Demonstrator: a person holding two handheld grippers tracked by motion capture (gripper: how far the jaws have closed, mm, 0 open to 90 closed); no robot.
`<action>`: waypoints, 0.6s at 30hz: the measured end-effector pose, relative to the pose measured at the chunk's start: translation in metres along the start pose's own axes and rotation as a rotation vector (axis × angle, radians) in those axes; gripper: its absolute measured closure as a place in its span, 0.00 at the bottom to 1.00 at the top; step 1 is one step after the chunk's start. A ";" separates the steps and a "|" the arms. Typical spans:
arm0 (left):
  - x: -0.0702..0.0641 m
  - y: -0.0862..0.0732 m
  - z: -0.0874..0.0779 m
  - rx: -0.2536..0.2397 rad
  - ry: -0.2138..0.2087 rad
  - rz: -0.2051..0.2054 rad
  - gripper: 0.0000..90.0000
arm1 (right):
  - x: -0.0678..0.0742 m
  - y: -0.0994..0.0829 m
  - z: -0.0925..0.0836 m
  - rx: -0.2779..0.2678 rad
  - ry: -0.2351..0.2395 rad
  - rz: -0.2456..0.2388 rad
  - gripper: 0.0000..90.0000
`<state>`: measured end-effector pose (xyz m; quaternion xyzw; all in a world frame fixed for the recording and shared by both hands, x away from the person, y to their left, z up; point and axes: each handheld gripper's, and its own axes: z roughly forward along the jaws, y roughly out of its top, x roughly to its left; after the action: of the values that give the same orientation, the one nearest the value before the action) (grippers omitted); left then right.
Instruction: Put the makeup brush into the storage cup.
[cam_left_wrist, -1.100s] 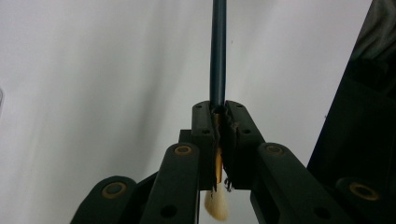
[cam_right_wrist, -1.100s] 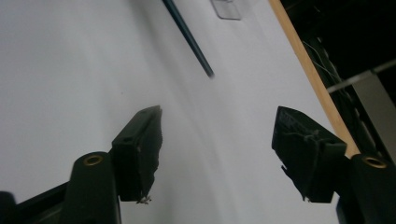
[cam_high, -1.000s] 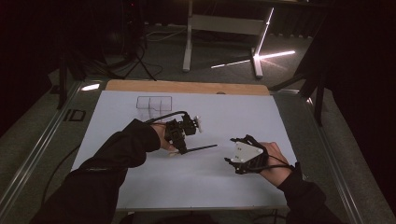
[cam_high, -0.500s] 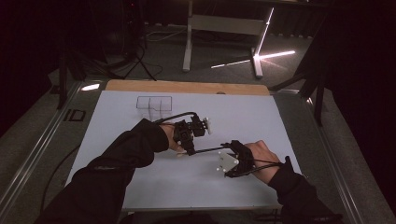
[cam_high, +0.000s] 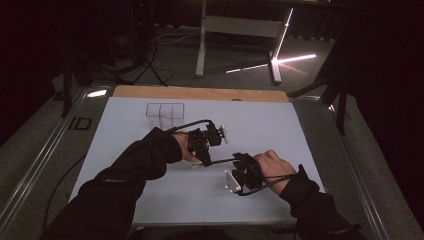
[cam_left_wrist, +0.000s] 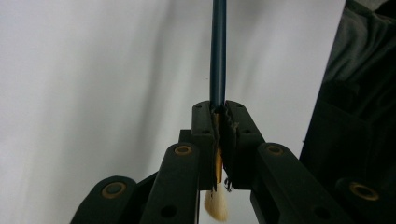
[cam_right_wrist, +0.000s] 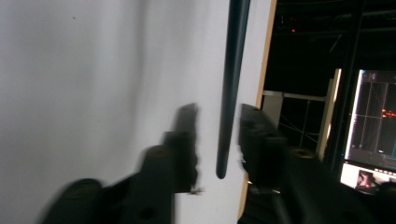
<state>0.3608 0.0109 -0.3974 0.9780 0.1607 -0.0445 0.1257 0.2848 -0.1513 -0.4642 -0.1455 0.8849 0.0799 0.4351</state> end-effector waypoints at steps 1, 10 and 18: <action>0.000 0.000 -0.001 -0.005 0.003 -0.001 0.93 | 0.000 0.000 0.000 0.000 0.000 0.001 0.83; 0.002 -0.002 0.000 -0.020 0.001 -0.004 0.93 | -0.006 -0.001 -0.001 0.009 0.011 0.050 0.95; 0.003 -0.012 -0.005 -0.126 0.043 0.027 0.83 | -0.009 -0.010 -0.002 -0.012 0.074 0.178 0.95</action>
<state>0.3604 0.0237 -0.3962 0.9710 0.1525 -0.0116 0.1839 0.2921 -0.1597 -0.4558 -0.0720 0.9094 0.1179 0.3924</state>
